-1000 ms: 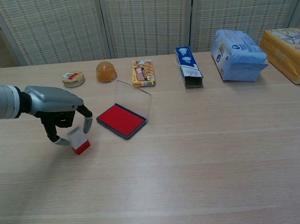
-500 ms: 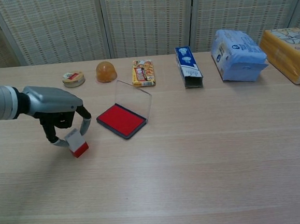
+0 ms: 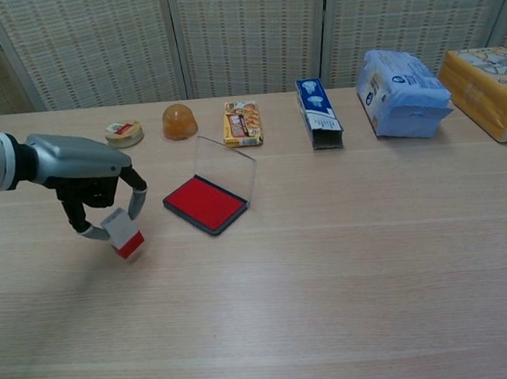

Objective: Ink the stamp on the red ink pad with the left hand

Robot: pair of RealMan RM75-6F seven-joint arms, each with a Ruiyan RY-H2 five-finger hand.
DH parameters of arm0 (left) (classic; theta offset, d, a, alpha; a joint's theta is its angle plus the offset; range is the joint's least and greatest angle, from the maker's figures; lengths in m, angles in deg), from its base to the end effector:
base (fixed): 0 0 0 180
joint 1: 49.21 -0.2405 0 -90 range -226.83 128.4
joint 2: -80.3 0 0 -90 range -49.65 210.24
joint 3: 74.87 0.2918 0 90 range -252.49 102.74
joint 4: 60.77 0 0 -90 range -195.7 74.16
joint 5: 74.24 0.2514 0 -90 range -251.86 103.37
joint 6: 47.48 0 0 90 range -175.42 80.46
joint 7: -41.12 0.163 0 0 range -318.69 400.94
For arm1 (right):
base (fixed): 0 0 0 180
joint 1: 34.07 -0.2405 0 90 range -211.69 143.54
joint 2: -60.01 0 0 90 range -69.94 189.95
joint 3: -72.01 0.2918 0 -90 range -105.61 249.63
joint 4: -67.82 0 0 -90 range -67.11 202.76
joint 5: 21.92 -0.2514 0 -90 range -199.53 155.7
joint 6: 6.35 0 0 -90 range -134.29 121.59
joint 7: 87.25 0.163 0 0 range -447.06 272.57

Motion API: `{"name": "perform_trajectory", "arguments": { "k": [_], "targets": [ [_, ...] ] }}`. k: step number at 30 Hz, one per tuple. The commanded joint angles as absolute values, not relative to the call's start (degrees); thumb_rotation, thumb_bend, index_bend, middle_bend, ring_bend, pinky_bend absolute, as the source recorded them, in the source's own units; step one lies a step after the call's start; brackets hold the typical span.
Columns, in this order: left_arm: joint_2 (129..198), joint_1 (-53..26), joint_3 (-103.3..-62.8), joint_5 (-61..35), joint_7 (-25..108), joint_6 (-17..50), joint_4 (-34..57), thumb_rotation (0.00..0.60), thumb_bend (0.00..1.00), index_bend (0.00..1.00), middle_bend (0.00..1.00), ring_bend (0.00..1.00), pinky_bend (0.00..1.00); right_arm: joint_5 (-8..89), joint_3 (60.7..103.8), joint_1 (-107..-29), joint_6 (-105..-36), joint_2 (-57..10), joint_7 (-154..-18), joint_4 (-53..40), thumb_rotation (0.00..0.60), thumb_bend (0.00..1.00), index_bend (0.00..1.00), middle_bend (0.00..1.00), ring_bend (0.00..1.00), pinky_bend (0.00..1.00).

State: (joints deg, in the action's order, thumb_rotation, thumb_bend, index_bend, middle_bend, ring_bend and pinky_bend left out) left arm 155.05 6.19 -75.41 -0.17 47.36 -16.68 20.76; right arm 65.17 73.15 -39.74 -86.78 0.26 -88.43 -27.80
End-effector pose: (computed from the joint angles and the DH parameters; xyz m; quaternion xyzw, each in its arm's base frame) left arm -0.1920 0.4261 -0.0311 -0.8787 -0.3010 -0.1904 0.3179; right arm -0.3557 -0.2022 0.1405 0.6310 -0.3981 0.3514 0.5655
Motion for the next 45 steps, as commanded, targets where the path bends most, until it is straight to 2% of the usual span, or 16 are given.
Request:
{"name": "perform_trajectory", "arguments": {
  "k": [1,13,27,33,45],
  "targets": [
    [153.56,6.56,-75.97,-1.02,46.83,-17.25,21.79,0.6,0.32,0.79,1.0,0.96,0.77,64.9,73.28,-39.92,-86.46,0.29,-88.39,-27.77,0.6,0.21,0.0,0.0,0.0,0.0],
    [150.01,10.18,-80.09,-5.76,43.71,-20.98,24.96,0.6,0.41,0.86,1.0,0.98,0.77,63.88,73.82,-40.67,-85.14,0.94,-86.29,-27.26,0.6,0.21,0.0,0.0,0.0,0.0],
    [155.37,16.61,-82.15,-10.57,43.91,-25.6,19.03,0.6,0.43,0.89,1.0,0.98,0.77,61.56,74.6,-41.41,-83.13,1.91,-83.27,-26.28,0.6,0.21,0.0,0.0,0.0,0.0],
    [157.74,19.36,-82.05,-11.83,44.7,-27.08,14.89,0.6,0.43,0.89,1.0,0.98,0.77,60.75,74.96,-41.42,-82.87,2.34,-81.71,-25.97,0.6,0.21,0.0,0.0,0.0,0.0],
    [163.05,24.97,-78.02,-17.25,51.05,-28.76,5.58,0.6,0.43,0.89,1.0,0.98,0.77,58.53,75.76,-41.86,-81.26,2.9,-79.53,-25.11,0.6,0.21,0.0,0.0,0.0,0.0]
  ]
}}
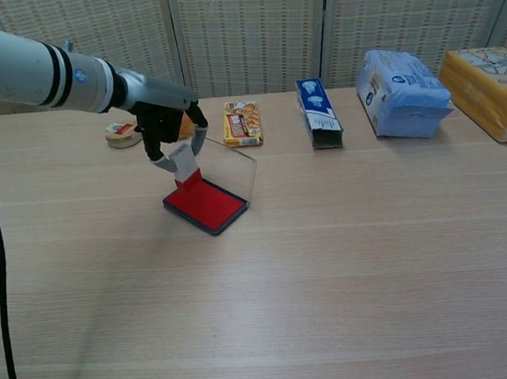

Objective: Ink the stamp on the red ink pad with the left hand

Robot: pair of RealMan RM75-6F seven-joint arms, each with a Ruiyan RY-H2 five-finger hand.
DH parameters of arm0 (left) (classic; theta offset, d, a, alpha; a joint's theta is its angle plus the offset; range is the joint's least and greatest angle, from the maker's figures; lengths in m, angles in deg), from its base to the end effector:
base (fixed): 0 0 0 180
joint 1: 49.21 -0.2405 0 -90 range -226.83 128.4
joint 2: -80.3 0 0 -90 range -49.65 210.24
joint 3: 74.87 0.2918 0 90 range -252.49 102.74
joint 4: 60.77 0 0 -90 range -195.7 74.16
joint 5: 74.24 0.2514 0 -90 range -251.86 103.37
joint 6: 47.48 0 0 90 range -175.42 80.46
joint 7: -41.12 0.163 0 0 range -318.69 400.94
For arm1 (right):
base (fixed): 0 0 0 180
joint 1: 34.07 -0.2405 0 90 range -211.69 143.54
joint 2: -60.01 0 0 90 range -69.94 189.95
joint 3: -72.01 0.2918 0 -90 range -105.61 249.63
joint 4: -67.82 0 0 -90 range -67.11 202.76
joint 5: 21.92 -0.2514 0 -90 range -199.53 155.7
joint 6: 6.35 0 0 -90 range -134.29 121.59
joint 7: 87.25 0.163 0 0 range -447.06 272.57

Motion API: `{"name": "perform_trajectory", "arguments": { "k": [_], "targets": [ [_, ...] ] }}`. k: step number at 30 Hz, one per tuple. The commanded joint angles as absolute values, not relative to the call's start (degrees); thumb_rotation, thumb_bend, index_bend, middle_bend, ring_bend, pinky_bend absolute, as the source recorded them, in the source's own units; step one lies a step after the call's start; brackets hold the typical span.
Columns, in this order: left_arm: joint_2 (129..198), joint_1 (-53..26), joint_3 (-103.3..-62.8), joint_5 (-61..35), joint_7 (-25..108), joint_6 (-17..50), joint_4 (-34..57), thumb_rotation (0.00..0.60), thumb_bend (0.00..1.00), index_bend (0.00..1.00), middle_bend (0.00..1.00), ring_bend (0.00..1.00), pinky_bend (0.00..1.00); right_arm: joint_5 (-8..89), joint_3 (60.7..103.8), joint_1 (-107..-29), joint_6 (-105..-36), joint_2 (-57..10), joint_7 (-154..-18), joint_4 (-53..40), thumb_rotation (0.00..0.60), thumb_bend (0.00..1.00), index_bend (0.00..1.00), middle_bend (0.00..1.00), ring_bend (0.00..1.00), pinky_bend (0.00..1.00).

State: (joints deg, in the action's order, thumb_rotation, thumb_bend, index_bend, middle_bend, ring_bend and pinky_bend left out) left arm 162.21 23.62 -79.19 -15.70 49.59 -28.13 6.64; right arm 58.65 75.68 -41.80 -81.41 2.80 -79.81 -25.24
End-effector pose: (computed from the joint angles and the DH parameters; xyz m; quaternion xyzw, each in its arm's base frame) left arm -0.0833 0.5177 -0.0481 -0.8757 -0.2882 -0.1919 0.3365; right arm -0.3804 -0.2271 0.1654 0.5893 -0.4467 0.3509 0.5745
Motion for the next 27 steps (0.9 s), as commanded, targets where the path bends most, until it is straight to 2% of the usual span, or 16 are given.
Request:
{"name": "perform_trajectory", "arguments": {
  "k": [1,14,20,27],
  "targets": [
    [163.3,25.49,-77.49,-18.04,51.73,-28.75,5.27,0.6,0.43,0.89,1.0,0.98,0.77,58.54,75.77,-41.87,-81.21,2.94,-79.33,-25.06,0.6,0.21,0.0,0.0,0.0,0.0],
    [164.77,31.13,-70.56,-31.7,59.62,-23.9,8.33,0.6,0.43,0.89,1.0,0.98,0.77,60.43,75.25,-41.17,-82.66,3.44,-77.16,-24.69,0.6,0.21,0.0,0.0,0.0,0.0],
    [166.06,31.81,-70.03,-33.73,60.65,-21.9,8.36,0.6,0.43,0.89,1.0,0.98,0.77,60.73,75.2,-40.74,-83.43,3.64,-76.42,-24.59,0.6,0.21,0.0,0.0,0.0,0.0],
    [167.81,31.49,-70.47,-33.36,59.85,-22.67,6.43,0.6,0.43,0.89,1.0,0.98,0.77,60.65,75.27,-40.53,-83.71,3.71,-76.08,-24.42,0.6,0.21,0.0,0.0,0.0,0.0]
  ]
}}
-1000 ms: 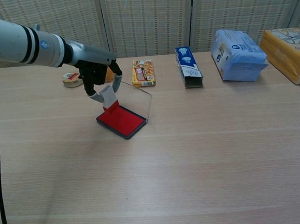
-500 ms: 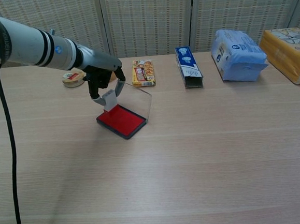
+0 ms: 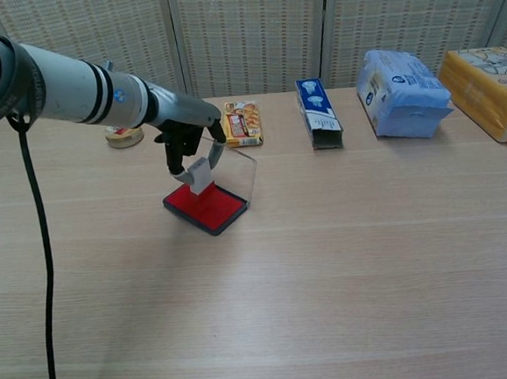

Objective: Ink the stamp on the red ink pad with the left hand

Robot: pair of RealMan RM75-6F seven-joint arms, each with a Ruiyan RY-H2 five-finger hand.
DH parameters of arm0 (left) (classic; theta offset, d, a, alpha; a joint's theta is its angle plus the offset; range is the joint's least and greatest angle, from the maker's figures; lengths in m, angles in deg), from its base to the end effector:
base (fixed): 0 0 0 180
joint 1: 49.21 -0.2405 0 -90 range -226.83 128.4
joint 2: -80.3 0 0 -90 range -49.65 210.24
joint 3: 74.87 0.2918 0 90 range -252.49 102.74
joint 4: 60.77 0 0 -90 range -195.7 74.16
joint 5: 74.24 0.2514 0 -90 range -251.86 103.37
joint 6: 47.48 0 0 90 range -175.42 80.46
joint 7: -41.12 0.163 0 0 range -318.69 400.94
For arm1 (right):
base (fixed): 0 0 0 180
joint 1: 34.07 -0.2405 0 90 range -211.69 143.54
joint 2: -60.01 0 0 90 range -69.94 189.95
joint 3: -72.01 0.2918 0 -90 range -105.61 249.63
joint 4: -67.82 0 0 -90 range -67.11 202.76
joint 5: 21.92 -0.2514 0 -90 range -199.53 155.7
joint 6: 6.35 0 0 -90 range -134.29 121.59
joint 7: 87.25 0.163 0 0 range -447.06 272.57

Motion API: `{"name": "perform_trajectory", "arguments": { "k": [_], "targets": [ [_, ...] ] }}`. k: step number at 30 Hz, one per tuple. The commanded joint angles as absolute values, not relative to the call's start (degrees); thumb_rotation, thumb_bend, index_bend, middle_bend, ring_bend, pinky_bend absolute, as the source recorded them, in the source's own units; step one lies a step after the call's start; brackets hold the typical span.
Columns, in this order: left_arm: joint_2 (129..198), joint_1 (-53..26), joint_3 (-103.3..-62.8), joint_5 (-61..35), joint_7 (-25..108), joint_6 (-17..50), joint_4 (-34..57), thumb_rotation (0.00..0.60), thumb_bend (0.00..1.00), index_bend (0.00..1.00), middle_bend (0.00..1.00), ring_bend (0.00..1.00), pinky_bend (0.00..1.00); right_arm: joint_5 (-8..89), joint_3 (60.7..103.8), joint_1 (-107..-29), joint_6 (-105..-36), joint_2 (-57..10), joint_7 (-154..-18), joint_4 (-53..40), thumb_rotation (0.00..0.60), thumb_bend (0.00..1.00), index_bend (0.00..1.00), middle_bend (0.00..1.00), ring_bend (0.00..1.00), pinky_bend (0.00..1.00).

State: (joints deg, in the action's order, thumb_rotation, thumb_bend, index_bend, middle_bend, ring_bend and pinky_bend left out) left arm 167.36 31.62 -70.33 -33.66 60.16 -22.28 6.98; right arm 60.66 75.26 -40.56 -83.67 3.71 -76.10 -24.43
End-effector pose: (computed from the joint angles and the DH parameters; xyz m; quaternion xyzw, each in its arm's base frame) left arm -0.0640 0.5053 -0.0855 -0.8816 -0.2704 -0.1683 0.3482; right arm -0.3827 -0.2184 0.1759 0.5823 -0.4458 0.3689 0.5711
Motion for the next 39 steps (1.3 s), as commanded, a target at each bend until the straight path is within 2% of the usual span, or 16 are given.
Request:
{"name": "perform_trajectory", "arguments": {
  "k": [1,22,39],
  "targets": [
    [168.06,31.42,-70.56,-33.13,59.67,-22.89,6.07,0.6,0.43,0.89,1.0,0.98,0.77,60.64,75.27,-40.51,-83.75,3.71,-76.08,-24.43,0.6,0.21,0.0,0.0,0.0,0.0],
    [171.81,29.96,-73.17,-26.6,54.85,-27.34,-0.98,0.6,0.43,0.89,1.0,0.98,0.78,59.76,75.66,-40.28,-83.71,3.66,-75.93,-24.1,0.6,0.21,0.0,0.0,0.0,0.0],
    [172.92,28.38,-74.06,-22.08,52.34,-28.3,-2.6,0.6,0.43,0.89,1.0,0.98,0.78,59.73,75.69,-40.2,-83.7,3.59,-76.49,-24.31,0.6,0.21,0.0,0.0,0.0,0.0]
  ]
}}
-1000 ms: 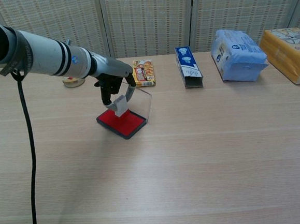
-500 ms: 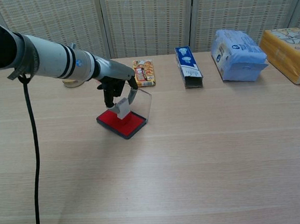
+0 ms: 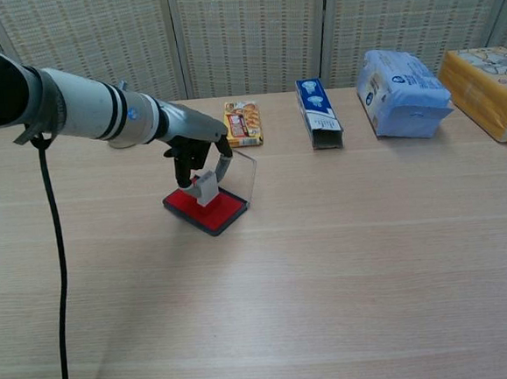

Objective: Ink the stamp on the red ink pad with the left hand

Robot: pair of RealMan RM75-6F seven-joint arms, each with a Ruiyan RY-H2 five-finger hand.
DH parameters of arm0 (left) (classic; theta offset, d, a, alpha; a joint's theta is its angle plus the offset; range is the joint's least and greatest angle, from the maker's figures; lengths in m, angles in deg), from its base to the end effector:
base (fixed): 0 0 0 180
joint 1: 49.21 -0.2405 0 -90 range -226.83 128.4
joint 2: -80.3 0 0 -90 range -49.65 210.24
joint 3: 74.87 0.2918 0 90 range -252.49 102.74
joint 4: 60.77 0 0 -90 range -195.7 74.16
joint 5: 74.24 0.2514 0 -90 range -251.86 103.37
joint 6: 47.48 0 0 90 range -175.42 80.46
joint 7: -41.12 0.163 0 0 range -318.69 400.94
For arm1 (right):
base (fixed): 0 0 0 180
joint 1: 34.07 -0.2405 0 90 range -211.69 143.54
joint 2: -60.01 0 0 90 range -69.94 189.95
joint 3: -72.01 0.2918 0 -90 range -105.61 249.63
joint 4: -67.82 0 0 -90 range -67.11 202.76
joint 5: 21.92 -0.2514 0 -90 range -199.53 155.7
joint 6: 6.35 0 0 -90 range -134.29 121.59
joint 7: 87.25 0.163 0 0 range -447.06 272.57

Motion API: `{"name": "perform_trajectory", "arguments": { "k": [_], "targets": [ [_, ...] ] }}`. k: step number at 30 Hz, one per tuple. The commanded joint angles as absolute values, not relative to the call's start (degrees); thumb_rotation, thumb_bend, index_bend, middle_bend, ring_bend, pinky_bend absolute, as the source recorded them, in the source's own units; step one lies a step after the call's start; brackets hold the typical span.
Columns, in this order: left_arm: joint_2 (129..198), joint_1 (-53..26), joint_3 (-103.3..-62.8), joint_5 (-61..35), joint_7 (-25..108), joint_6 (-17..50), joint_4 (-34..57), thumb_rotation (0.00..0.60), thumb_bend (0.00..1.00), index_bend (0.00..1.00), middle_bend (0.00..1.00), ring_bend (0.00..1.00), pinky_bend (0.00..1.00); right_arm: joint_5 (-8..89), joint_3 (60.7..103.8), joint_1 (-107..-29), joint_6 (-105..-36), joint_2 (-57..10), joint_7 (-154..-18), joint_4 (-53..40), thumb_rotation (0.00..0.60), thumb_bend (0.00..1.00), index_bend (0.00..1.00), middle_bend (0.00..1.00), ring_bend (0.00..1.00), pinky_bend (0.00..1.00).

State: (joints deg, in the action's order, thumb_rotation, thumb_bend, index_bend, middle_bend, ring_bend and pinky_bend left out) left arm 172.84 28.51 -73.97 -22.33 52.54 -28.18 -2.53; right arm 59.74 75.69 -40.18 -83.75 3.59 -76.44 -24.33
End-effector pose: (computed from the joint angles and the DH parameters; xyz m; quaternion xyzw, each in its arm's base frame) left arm -0.0738 0.5144 -0.1105 -0.8878 -0.2754 -0.1632 0.3306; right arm -0.3855 -0.2178 0.1780 0.5751 -0.4465 0.3670 0.5789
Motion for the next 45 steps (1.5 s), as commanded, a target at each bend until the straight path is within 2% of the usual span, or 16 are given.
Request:
{"name": "perform_trajectory", "arguments": {
  "k": [1,24,32,45],
  "targets": [
    [173.03,28.31,-74.12,-21.88,52.19,-28.41,-2.77,0.6,0.43,0.89,1.0,0.98,0.78,59.71,75.69,-40.2,-83.68,3.58,-76.53,-24.32,0.6,0.21,0.0,0.0,0.0,0.0],
    [173.39,26.73,-75.58,-18.04,49.35,-29.4,-3.99,0.6,0.43,0.89,1.0,0.98,0.78,59.82,75.81,-40.1,-83.94,3.43,-76.74,-24.3,0.6,0.21,0.0,0.0,0.0,0.0],
    [168.21,25.98,-75.7,-18.32,50.6,-25.79,3.59,0.6,0.43,0.89,1.0,0.98,0.78,60.73,75.52,-39.94,-84.4,3.49,-76.48,-24.4,0.6,0.21,0.0,0.0,0.0,0.0],
    [160.67,23.03,-73.53,-23.89,55.71,-16.52,16.5,0.6,0.43,0.88,1.0,0.98,0.77,62.25,74.77,-39.55,-85.24,3.4,-77.46,-25.03,0.6,0.21,0.0,0.0,0.0,0.0]
  ]
}}
